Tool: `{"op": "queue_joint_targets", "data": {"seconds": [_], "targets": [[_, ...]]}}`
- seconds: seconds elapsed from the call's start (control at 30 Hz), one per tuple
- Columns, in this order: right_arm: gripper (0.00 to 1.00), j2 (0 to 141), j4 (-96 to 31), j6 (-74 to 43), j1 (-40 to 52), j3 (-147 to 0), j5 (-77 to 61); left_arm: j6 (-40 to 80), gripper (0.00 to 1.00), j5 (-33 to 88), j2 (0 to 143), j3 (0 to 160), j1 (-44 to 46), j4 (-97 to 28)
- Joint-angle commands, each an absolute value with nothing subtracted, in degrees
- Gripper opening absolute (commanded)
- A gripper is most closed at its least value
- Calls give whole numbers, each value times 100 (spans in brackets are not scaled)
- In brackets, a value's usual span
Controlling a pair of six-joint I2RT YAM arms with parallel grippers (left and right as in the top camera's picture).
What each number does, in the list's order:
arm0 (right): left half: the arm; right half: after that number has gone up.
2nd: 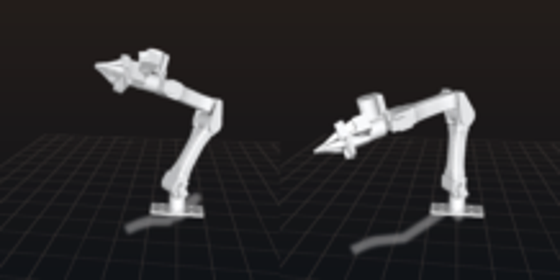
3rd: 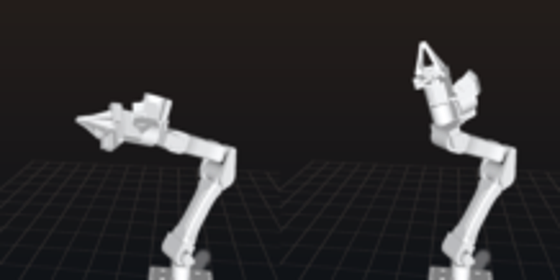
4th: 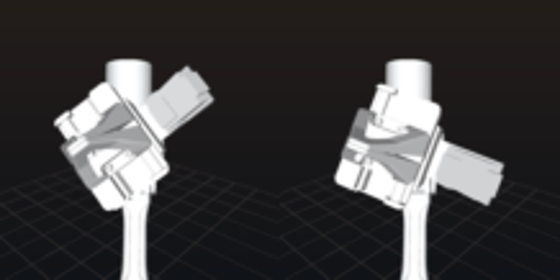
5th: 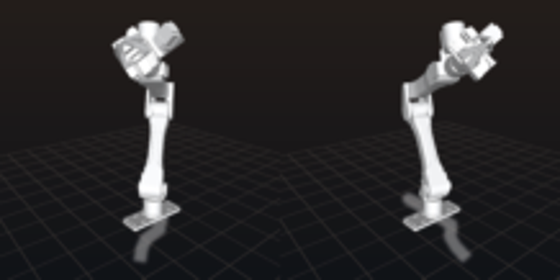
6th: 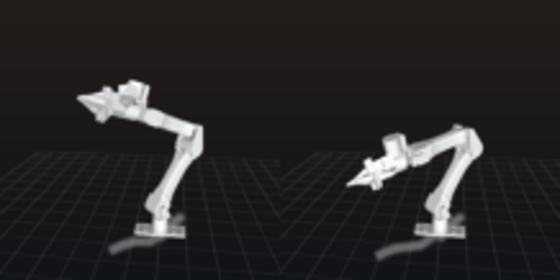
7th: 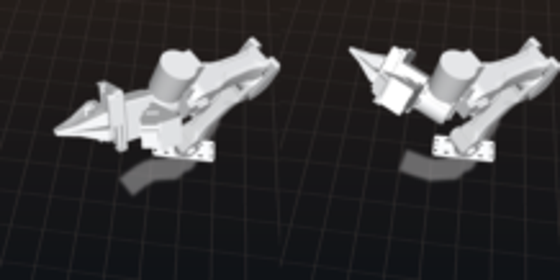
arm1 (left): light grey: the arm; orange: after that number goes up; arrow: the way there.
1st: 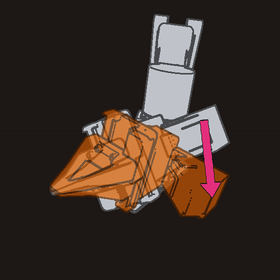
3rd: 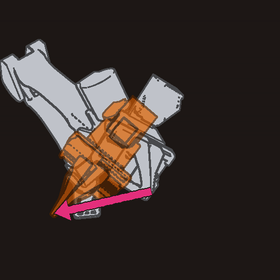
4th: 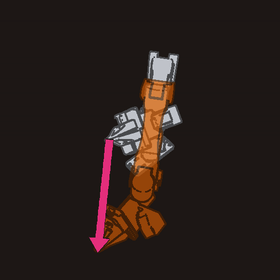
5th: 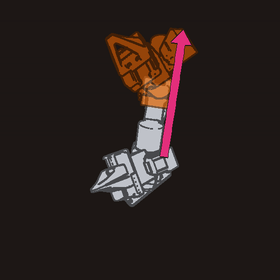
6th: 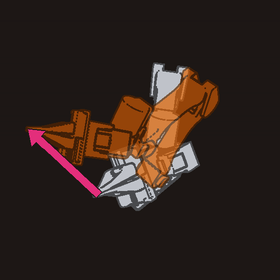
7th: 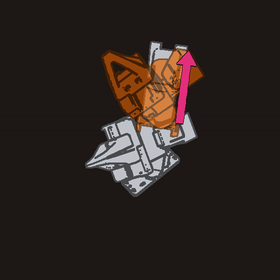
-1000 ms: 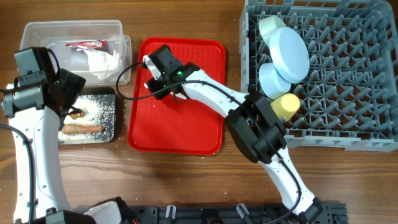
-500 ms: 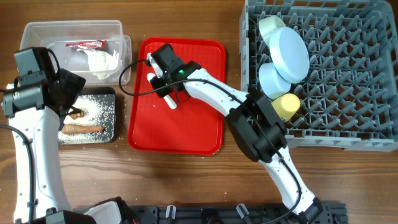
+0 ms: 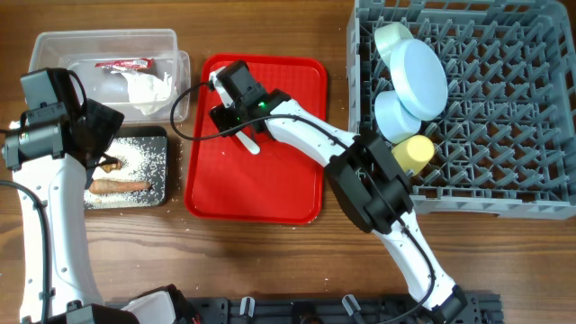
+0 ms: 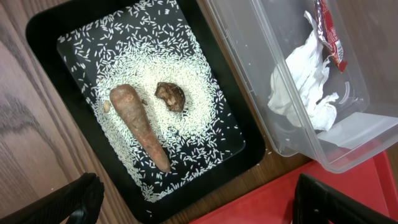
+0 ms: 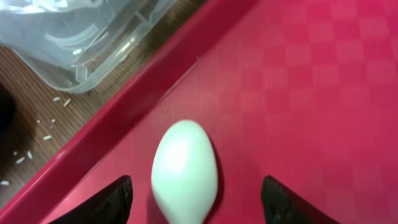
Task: Sort waste into correct bins and load items into the dishwasher rack
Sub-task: 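Grasp the white spoon on the red tray with the right gripper, then carry the spoon to the dish rack and lay it down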
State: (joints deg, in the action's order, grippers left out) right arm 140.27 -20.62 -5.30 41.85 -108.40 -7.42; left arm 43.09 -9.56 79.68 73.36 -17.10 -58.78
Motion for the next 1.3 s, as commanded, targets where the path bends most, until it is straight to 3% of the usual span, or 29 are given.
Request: {"op": "queue_joint_targets", "data": {"seconds": [0.0,0.23,0.37,0.43,0.57,0.8,0.97,1.27], "targets": [[68,14582,-2003,-250,4200,-10600,-639,4222,100,-969,7924,7369,-1715,-5876],[57,14853,-1931,-305,4219,-10600,-644,4222,100,-969,7924,7369,-1715,-5876],[35,14883,-2036,-355,4270,-10602,-773,4219,100,-969,7924,7369,-1715,-5876],[29,14883,-2078,-443,4270,-10602,-773,4219,100,-969,7924,7369,-1715,-5876],[23,14866,-2324,-469,4265,-10652,-773,4222,100,-969,7924,7369,-1715,-5876],[21,14722,-2904,-491,4180,-10831,-773,4222,100,-969,7924,7369,-1715,-5876],[4,14466,-3439,-652,4082,-11008,-770,4222,100,-969,7924,7369,-1715,-5876],[4,13010,-4438,-812,3660,-11229,-797,4222,100,-969,7924,7369,-1715,-5876]]}}
